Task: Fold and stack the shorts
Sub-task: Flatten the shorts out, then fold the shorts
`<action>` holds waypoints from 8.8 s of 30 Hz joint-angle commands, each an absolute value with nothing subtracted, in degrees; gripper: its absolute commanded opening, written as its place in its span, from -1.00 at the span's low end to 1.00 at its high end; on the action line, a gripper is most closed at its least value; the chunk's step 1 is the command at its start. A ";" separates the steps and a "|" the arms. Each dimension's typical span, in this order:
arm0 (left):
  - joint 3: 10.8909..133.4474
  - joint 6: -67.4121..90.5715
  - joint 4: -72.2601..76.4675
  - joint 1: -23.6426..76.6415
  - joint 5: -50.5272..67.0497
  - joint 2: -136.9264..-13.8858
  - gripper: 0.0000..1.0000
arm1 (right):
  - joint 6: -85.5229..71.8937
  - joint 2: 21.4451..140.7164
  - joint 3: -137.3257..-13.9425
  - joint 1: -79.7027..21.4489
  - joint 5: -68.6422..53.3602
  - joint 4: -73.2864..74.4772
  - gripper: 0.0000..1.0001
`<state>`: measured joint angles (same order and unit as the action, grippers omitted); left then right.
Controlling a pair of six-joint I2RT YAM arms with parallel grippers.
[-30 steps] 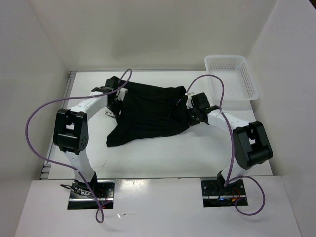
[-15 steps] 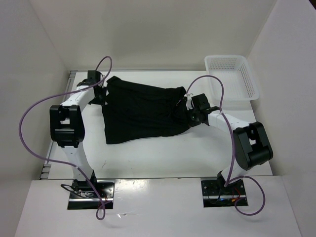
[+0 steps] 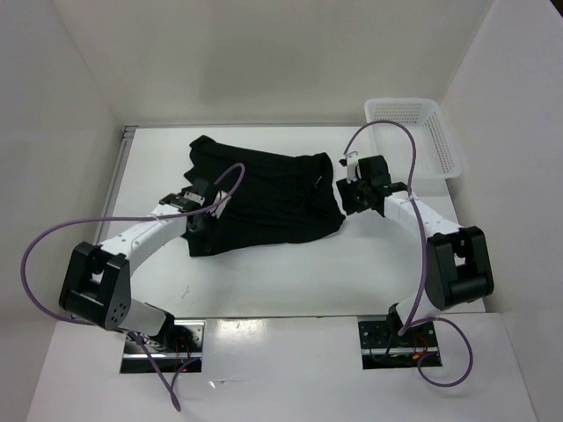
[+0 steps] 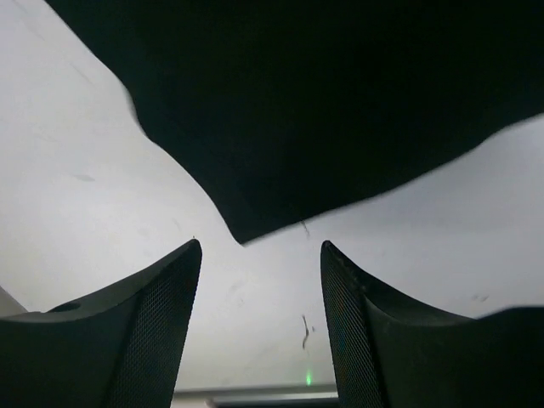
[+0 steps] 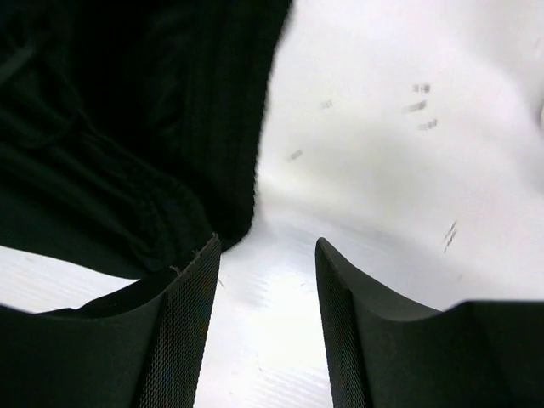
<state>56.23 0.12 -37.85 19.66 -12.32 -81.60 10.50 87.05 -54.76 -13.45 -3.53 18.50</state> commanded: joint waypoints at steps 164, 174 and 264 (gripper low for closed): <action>103.50 0.00 -59.85 -1.24 16.79 -102.25 -1.00 | 32.57 93.81 -79.39 -13.89 -13.97 26.35 -1.00; 71.48 0.00 -64.78 0.52 17.32 -84.03 -1.00 | 48.24 79.73 -56.96 -22.93 -14.16 31.81 -1.00; 108.61 0.00 -35.95 7.47 -11.26 -134.38 -0.23 | 25.24 125.52 -103.53 -25.84 0.80 28.12 -0.81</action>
<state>104.44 0.30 -53.54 8.25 -6.24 -129.19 31.59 126.06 -97.71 -26.55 1.34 30.46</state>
